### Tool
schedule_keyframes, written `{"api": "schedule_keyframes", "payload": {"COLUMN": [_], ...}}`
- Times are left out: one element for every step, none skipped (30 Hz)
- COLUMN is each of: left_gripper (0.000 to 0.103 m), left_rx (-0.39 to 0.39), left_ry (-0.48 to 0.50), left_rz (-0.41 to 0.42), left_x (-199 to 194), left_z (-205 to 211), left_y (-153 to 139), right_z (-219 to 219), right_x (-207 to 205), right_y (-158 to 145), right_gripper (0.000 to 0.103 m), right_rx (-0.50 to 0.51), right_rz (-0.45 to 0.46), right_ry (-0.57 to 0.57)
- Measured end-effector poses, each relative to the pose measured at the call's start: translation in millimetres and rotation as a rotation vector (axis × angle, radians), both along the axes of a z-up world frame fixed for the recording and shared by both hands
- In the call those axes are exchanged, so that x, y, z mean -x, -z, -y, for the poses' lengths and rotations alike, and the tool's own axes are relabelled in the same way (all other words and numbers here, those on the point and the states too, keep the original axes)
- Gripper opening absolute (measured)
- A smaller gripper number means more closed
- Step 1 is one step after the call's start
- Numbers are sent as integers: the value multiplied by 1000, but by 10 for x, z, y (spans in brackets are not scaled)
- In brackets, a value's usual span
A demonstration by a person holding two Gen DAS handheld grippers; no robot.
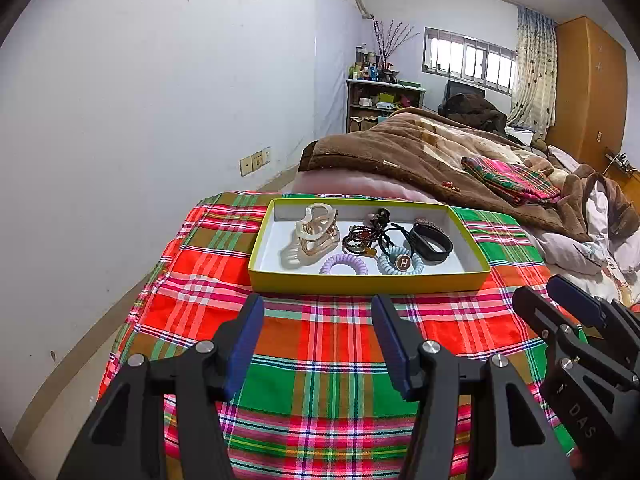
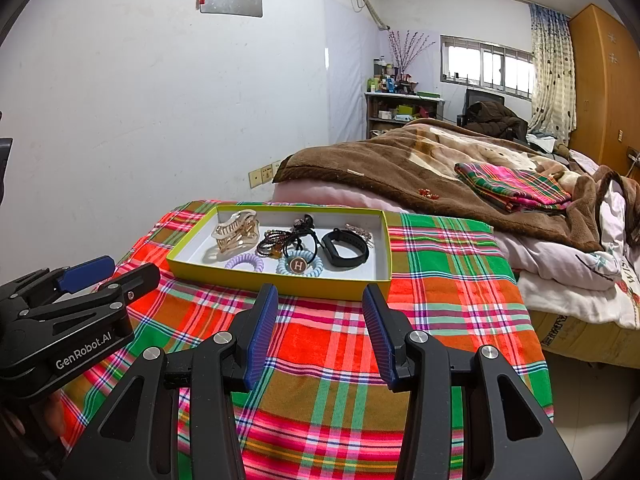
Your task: Organize jewelry
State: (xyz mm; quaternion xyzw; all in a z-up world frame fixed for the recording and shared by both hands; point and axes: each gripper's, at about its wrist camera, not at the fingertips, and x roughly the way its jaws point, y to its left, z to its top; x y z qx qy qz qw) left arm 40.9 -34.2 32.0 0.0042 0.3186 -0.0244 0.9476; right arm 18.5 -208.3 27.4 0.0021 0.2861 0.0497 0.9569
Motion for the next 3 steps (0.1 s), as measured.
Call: {"api": "schedule_keyframes", "payload": {"left_gripper": [58, 58, 58], "left_rx": [0, 0, 0], "left_ry": [-1, -3, -6], "left_rz": [-3, -5, -6], "left_x": [-3, 0, 1], "left_z": [3, 3, -1], "left_y": [2, 4, 6], "right_z": [3, 3, 3], "right_x": [2, 2, -2], "right_y": [-1, -1, 0], "right_gripper": [45, 45, 45], "right_rx": [0, -1, 0], "right_rz": [0, 1, 1], "right_ry": [0, 0, 0]}}
